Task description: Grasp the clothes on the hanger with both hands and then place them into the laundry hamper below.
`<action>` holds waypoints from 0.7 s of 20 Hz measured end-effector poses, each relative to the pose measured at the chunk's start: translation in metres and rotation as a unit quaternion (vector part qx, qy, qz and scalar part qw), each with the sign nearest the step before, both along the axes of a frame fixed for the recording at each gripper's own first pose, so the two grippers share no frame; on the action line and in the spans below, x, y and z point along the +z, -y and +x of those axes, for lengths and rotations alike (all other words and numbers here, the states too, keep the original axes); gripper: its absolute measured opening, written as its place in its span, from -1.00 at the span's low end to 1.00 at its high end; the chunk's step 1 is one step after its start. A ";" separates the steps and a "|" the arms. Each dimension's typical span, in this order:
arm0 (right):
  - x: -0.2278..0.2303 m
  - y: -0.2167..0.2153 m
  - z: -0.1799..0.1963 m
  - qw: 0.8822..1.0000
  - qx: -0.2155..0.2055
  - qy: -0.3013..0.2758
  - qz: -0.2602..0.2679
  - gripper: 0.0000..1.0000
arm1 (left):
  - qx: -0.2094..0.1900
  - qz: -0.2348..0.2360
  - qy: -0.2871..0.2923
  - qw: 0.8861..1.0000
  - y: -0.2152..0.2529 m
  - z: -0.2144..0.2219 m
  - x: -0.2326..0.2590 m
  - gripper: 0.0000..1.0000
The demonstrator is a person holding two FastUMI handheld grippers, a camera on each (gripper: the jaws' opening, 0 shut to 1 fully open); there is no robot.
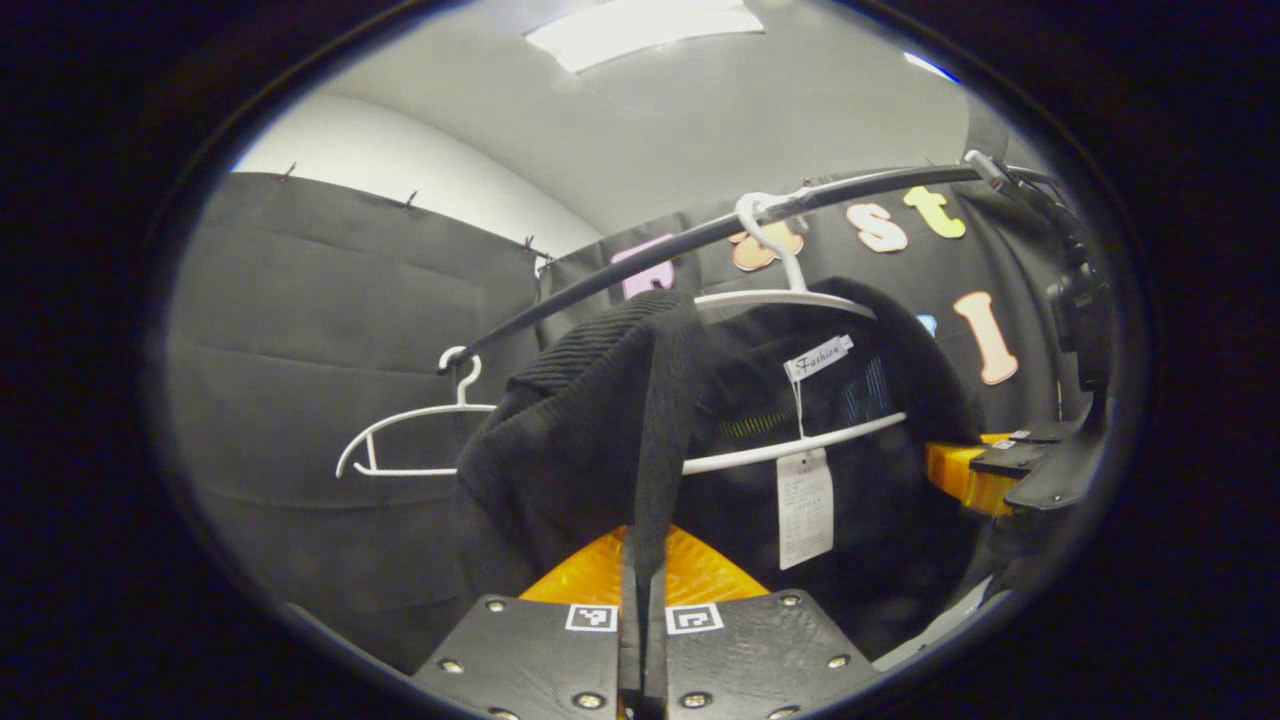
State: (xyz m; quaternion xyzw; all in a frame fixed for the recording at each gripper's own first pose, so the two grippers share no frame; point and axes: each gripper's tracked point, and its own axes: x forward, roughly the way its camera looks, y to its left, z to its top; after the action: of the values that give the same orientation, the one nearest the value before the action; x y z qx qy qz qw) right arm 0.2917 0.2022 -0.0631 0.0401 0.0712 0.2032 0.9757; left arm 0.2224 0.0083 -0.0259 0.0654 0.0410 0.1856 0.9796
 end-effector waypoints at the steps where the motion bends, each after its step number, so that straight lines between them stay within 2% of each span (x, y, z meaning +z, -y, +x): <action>1: 0.005 0.005 0.003 1.000 -0.008 0.010 -0.001 -0.98 | -0.002 0.004 0.001 1.000 0.002 -0.006 0.003 -0.96; 5: 0.028 0.024 0.015 0.998 -0.030 0.056 -0.005 -0.97 | -0.016 0.006 -0.004 1.000 0.003 -0.005 0.010 -0.99; 9: 0.045 0.040 0.010 0.996 -0.044 0.079 -0.008 -0.98 | -0.026 0.007 0.005 1.000 0.005 -0.038 0.034 -0.99; 14: 0.070 0.058 0.000 0.992 -0.062 0.107 -0.005 -0.98 | -0.041 0.033 0.019 0.998 0.010 -0.059 0.066 -0.99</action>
State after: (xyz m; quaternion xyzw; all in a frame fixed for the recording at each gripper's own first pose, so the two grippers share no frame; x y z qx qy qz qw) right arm 0.2914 0.1443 0.0072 0.0174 -0.0357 0.1449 0.9886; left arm 0.1633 -0.0017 0.0399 0.0955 0.0132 0.1480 0.9843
